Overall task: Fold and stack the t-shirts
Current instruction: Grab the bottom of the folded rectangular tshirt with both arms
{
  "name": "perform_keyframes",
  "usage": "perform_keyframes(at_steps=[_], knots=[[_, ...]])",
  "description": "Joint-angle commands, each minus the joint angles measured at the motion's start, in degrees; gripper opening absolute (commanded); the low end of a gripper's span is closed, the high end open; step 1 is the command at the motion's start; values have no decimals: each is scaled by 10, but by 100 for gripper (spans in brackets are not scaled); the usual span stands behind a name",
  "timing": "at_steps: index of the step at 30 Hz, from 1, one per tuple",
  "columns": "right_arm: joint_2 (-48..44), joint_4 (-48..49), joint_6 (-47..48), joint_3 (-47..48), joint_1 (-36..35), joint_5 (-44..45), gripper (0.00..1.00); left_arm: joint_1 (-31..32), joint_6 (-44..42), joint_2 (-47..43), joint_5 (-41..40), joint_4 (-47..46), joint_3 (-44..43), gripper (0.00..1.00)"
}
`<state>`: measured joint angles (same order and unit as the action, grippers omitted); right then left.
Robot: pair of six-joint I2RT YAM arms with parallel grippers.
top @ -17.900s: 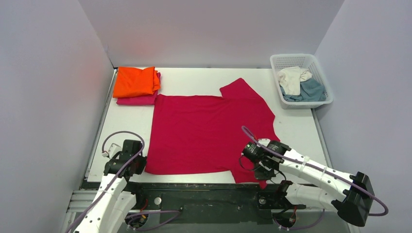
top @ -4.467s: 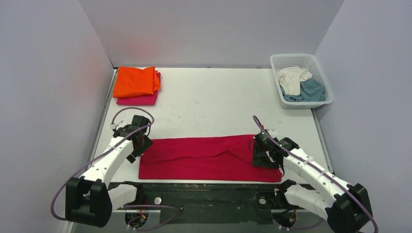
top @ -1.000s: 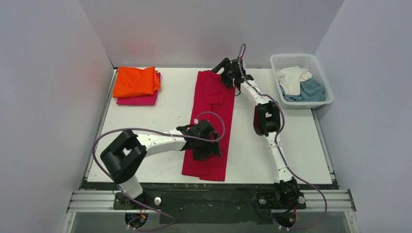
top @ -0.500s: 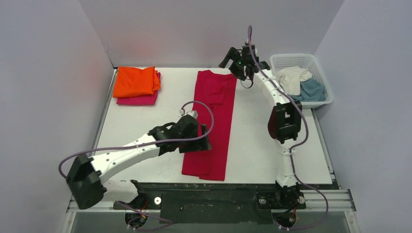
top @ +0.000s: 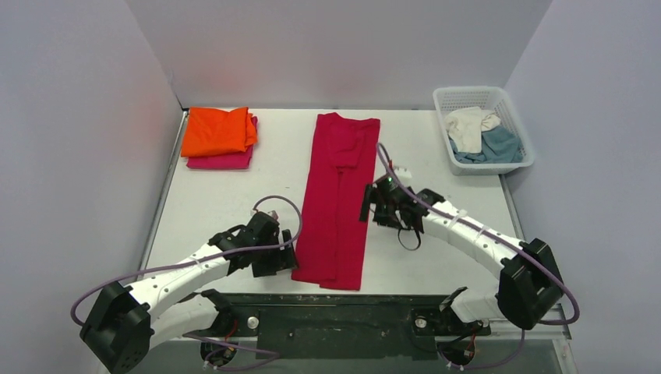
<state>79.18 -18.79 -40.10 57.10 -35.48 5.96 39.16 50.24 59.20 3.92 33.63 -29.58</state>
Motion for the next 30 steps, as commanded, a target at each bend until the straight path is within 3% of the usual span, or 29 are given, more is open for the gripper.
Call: perform_keyframes(at_steps=[1, 8, 13, 18, 20, 23, 30], knots=[[-88, 19, -105, -128, -75, -29, 88, -2, -17, 1, 32, -70, 9, 83], [-144, 83, -222, -240, -168, -49, 82, 24, -19, 60, 48, -103, 13, 66], [-120, 141, -272, -280, -210, -74, 73, 47, -7, 80, 22, -100, 14, 48], [-84, 162, -277, -289, -223, -91, 65, 50, 0, 98, 2, -111, 25, 38], [-70, 168, -279, -288, -229, -102, 61, 49, -1, 105, -7, -109, 26, 29], [-58, 152, -282, -282, -239, -101, 56, 49, 1, 112, -10, -110, 29, 1], [-54, 105, -302, -278, -259, -89, 47, 52, 8, 94, 12, -122, 44, 0]])
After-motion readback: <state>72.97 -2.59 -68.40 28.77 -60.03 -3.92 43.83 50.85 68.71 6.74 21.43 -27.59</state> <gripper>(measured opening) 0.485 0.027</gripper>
